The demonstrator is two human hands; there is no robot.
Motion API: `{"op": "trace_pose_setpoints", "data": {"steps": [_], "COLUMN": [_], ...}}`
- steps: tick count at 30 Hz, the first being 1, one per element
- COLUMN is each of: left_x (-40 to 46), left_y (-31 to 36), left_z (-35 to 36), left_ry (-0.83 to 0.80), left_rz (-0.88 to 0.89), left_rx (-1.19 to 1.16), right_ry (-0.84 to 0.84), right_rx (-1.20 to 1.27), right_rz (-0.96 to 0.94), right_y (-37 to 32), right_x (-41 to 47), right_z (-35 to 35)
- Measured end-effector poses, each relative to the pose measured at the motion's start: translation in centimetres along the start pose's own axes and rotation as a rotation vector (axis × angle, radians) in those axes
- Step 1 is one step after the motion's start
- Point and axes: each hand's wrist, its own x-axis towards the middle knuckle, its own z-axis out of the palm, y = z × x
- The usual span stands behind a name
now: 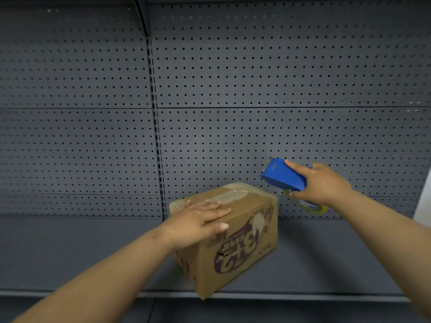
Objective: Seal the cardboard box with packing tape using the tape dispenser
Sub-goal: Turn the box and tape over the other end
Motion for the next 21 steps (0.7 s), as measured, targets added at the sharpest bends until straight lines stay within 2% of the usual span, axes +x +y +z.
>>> {"op": "trace_pose_setpoints", "data": {"steps": [3,7,15,21], "left_x": [0.1,0.4,1.4,2.2], "left_y": [-2.4,-5.6,-8.7,-10.6], "left_z": [-0.8,-1.0,-1.4,-0.9], "left_ry": [-0.022,-0.013,-0.016,-0.004], "left_rz": [0.082,0.12,0.18,0.22], "left_rx": [0.017,0.003,0.069,0.065], "right_ry": [-0.006,-0.009,-0.091,-0.177], "right_rx": [0.067,0.02,-0.174,-0.174], "right_rz": [0.095,0.128,0.046,0.031], "right_y": [1.0,1.9,2.4,2.5], "right_x": [0.2,-0.2,-1.1,-1.8], "right_z": [1.6,4.3,10.2,13.4]}}
